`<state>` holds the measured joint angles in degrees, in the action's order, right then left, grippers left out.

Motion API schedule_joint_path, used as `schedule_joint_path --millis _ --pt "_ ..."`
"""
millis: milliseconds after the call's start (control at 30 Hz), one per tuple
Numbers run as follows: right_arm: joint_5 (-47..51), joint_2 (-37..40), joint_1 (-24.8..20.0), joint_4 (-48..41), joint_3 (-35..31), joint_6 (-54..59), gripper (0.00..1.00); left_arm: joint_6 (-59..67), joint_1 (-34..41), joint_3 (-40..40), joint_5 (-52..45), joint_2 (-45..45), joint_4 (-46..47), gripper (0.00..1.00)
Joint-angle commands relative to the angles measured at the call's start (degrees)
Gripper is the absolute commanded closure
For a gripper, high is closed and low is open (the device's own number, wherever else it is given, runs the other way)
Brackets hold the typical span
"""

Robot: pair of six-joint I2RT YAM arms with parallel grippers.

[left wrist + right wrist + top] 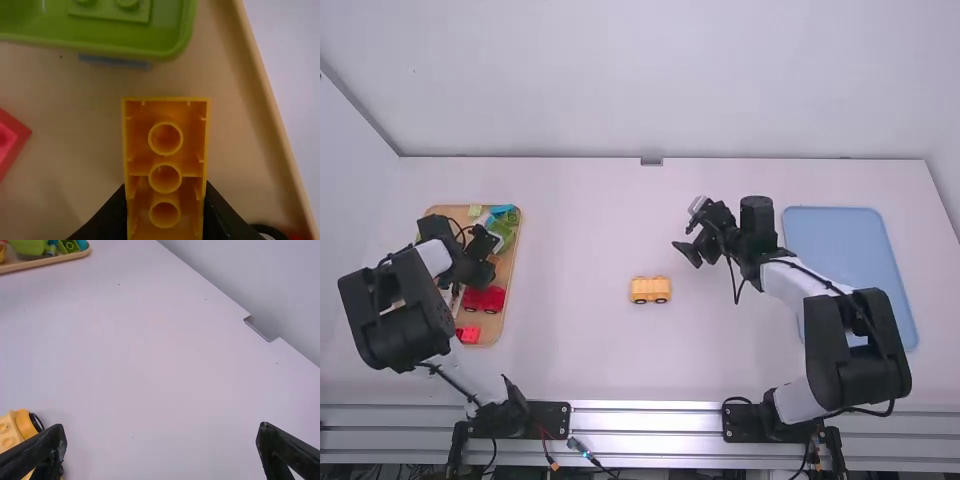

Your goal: Assemble lego blocks to make yellow taxi

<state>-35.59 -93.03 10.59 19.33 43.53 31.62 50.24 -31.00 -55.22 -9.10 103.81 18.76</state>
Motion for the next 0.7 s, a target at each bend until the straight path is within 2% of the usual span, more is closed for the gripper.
schedule_joint_path --millis 0,100,200,300,467,667 --pt "-0.3 0.5 -0.1 0.0 1.6 -0.1 0.01 0.2 -0.2 0.5 -2.3 0.1 0.2 0.72" --pt "-0.3 0.5 -0.1 0.0 1.6 -0.2 0.01 0.2 0.1 0.5 -2.9 0.1 0.2 0.74" --pt "-0.3 0.5 -0.1 0.0 1.6 -0.2 0.01 -0.2 0.2 0.5 -4.3 0.0 -0.6 0.85" --pt "-0.8 0.5 0.0 0.0 1.6 -0.4 0.01 -8.1 0.3 0.5 -3.8 -1.7 -2.9 0.94" --pt "-7.6 0.5 0.0 2.0 1.6 -4.1 0.01 -19.1 0.3 -0.6 -5.9 -7.3 -1.4 0.98" --pt "-17.6 0.5 0.0 7.4 1.6 -11.0 0.01 -19.4 1.6 0.7 -20.7 -17.7 2.0 0.98"
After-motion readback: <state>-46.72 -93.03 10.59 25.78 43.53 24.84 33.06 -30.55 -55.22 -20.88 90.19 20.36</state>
